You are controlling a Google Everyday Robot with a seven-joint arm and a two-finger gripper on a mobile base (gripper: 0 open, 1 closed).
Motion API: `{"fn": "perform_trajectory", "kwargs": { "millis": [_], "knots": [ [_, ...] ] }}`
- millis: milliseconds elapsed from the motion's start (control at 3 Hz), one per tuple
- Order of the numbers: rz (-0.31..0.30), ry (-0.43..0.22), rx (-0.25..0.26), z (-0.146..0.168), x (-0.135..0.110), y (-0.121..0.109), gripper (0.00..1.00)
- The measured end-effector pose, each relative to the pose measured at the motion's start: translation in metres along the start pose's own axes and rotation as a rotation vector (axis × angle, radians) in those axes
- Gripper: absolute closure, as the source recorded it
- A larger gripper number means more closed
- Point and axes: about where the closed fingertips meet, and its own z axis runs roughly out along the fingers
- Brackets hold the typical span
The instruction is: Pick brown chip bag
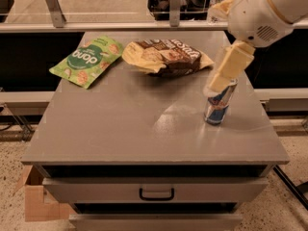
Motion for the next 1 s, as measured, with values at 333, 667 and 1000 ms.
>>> {"fn": "perform_trajectory", "kwargs": {
  "millis": [333,667,1000],
  "knots": [
    [-0.03,-0.047,0.085,0.026,-0.017,-0.015,0.0],
    [-0.034,-0.074,0.195,0.049,-0.034,-0.037,0.0],
    [-0.044,-0.088,0.262,0.074,-0.053,-0.055,0.0]
  ]
}}
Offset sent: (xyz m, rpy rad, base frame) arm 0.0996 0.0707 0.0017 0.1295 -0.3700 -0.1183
